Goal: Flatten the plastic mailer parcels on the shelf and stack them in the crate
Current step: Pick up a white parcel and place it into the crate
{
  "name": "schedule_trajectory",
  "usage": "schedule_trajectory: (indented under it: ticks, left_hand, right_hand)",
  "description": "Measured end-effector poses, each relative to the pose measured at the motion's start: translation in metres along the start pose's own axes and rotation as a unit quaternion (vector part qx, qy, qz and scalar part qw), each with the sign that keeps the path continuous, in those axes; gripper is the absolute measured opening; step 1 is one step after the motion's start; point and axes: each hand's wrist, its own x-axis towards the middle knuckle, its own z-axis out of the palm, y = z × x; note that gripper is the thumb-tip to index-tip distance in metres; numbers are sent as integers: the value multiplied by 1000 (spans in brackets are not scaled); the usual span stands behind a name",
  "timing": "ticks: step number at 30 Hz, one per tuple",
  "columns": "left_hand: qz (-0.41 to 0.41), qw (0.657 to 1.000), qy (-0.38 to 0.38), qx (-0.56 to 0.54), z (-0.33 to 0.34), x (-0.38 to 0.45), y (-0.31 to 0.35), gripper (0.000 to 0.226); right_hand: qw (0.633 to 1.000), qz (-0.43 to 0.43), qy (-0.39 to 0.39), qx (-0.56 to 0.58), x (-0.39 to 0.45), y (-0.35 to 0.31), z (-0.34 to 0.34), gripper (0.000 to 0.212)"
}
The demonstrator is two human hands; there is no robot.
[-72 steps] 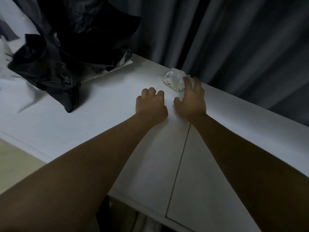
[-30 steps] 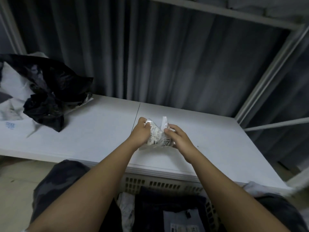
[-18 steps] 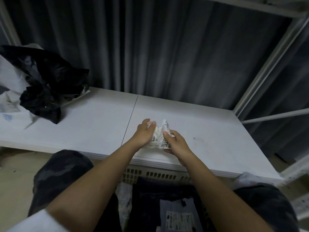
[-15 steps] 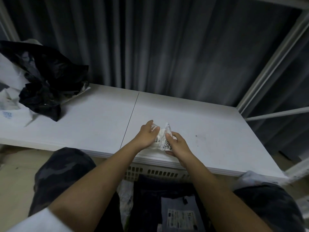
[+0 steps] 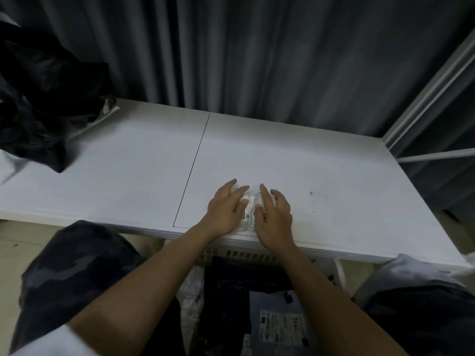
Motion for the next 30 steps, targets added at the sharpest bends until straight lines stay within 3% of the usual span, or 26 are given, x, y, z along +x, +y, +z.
schedule_trajectory:
  ticks: [3,5,17,22,26,30]
  left_hand:
    - [72,996,-2,50,11,1,1,48]
    - [80,994,-8,75,19,-3,0,57]
    - [15,975,-4,221,34,-13,-13,79]
    - [-6,971,-7,237,37,-12,-13,81]
    - [6,968,-5,250,38,-12,-13,93]
    - [-2,956,1,293,36,-12,-7,72]
  right_hand:
    - [995,-99,-20,-7,9,5,6,55]
    - [992,-115,-41,-20,9,9,12,56]
    - [983,-73,-86,-143,-2,15,25,77]
    - [967,-82,-131,-201,9,4,19,69]
    - [965,-76,-129,-214,6,9,24,76]
    - [960,-80,-126,-236,6,13,28,80]
